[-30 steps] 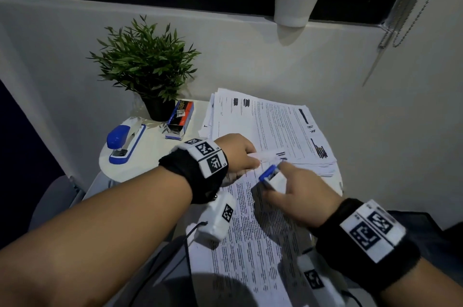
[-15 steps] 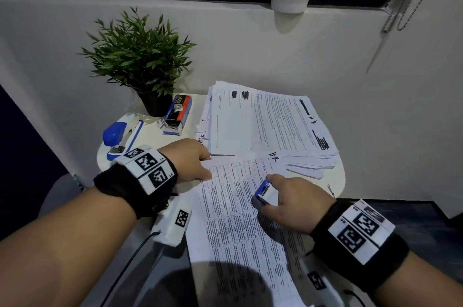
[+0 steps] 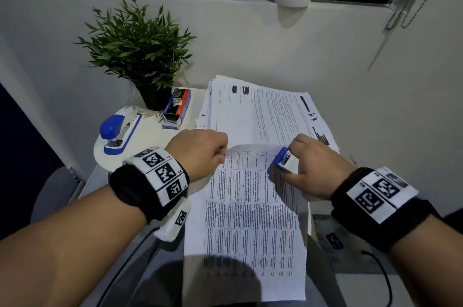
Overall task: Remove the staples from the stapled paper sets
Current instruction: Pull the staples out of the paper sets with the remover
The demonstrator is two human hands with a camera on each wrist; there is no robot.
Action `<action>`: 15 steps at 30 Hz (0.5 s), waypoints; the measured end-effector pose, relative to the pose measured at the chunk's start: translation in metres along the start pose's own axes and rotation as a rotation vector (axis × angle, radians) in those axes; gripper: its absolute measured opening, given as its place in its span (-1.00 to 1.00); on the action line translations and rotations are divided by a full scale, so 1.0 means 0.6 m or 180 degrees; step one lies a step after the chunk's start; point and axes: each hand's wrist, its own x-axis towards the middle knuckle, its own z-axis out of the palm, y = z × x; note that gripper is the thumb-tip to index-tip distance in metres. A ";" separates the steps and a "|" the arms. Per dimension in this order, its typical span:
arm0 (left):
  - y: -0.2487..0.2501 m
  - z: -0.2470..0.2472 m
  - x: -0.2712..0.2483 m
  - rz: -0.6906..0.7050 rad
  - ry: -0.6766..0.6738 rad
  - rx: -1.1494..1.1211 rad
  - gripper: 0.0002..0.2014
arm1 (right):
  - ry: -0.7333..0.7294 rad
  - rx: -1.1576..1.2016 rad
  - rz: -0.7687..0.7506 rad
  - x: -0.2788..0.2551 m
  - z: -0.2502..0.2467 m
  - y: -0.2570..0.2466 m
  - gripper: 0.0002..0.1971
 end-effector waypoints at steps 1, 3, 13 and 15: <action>0.003 0.002 -0.001 0.0044 0.0104 0.0116 -0.92 | 0.0035 -0.0211 -0.0078 -0.002 0.005 0.002 -0.45; 0.012 0.009 0.001 0.0070 0.0158 0.0336 -0.89 | 0.0078 -0.0583 -0.0232 -0.008 0.017 0.001 -0.54; 0.053 0.028 0.020 0.0279 -0.0443 0.0363 -0.84 | 0.0063 -0.1110 -0.0395 -0.021 0.044 0.010 -0.65; 0.063 0.033 0.012 0.0335 -0.0556 0.0454 -0.78 | 0.0098 -0.1058 -0.0486 -0.033 0.037 0.003 -0.62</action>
